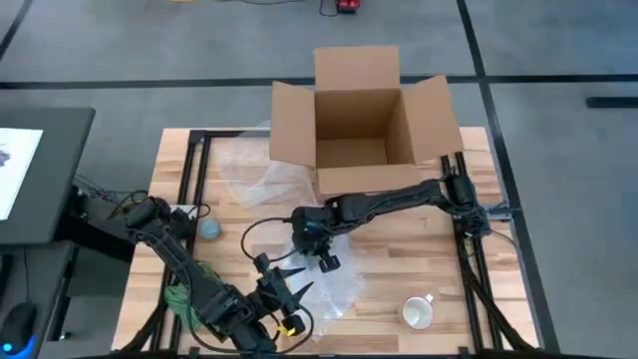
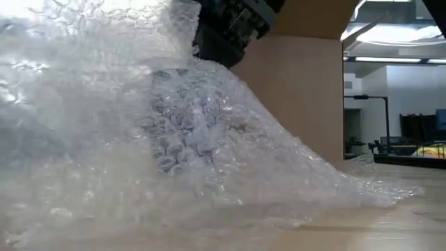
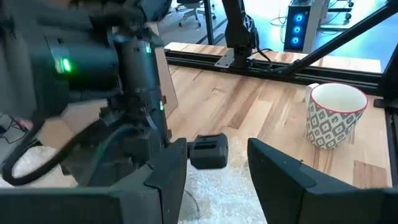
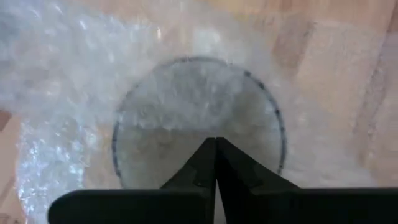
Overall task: Wrap mug
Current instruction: Wrap the white blue mug with bubble wrap
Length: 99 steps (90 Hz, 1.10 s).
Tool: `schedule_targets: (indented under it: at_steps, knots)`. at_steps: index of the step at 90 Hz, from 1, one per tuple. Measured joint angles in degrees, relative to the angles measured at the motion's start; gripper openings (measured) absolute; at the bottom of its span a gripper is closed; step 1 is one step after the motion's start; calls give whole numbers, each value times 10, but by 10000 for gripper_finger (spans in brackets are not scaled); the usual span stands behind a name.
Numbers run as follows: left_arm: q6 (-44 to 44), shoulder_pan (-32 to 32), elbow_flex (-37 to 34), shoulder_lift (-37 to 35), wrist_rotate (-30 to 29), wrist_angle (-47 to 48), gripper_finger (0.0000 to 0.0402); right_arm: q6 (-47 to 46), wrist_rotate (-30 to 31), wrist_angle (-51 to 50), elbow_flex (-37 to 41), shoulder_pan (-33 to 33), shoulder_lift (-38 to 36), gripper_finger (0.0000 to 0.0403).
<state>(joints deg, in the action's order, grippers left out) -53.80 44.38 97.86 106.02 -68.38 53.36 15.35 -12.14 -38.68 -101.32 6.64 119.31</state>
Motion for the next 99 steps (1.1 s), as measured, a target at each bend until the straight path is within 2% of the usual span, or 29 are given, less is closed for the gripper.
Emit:
schedule_targets:
  at_steps: [21,43,68,99]
  knots:
    - [-62,0,0,0,0,53,148,10,0,-21,-34,14,0,0]
    - [-106,0,0,0,1,62,148,11,-11,-22,-35,16,16,0]
    - [-110,-1,-1,0,1,62,148,-7,-32,-9,-37,15,80,0]
    - [-114,-1,-1,0,2,59,148,-15,-29,-13,-36,11,94,0]
